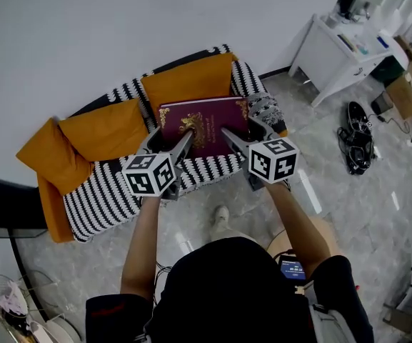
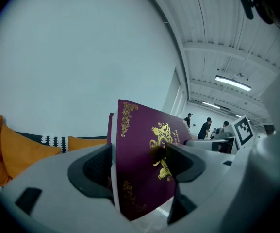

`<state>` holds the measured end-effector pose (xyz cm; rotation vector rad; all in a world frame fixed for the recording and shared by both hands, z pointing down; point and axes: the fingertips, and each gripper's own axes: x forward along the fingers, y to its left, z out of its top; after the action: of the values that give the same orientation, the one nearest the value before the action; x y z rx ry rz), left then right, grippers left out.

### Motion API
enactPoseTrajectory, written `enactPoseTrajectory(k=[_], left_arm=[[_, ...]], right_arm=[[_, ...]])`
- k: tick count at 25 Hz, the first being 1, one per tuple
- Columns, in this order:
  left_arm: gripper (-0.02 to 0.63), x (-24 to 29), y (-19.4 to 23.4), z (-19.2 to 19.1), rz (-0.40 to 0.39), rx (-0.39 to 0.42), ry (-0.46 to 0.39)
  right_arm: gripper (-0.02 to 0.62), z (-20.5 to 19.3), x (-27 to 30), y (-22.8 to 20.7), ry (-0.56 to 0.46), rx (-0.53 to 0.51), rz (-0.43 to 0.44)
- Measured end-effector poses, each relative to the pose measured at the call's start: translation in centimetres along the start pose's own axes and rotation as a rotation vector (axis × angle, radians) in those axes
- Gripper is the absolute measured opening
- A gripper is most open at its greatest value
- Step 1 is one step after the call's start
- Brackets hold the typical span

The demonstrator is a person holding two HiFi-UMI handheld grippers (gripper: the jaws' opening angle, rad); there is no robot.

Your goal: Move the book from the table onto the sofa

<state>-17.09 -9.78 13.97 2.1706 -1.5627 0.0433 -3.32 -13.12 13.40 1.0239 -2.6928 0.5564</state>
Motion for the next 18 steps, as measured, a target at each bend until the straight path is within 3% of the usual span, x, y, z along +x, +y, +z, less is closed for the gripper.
enactPoseTrajectory(k=[8, 18], left_arm=[[0.36, 5.7, 1.6, 0.7, 0.044, -0.025, 0.032], [0.362, 8.7, 6.5, -1.5, 0.091, -0.086, 0.099]], right_arm=[[0.318, 1.1, 4.1, -5.1, 0.037, 0.02, 0.039], [0.318, -1.6, 9.9, -6.7, 0.124, 0.068, 0.064]])
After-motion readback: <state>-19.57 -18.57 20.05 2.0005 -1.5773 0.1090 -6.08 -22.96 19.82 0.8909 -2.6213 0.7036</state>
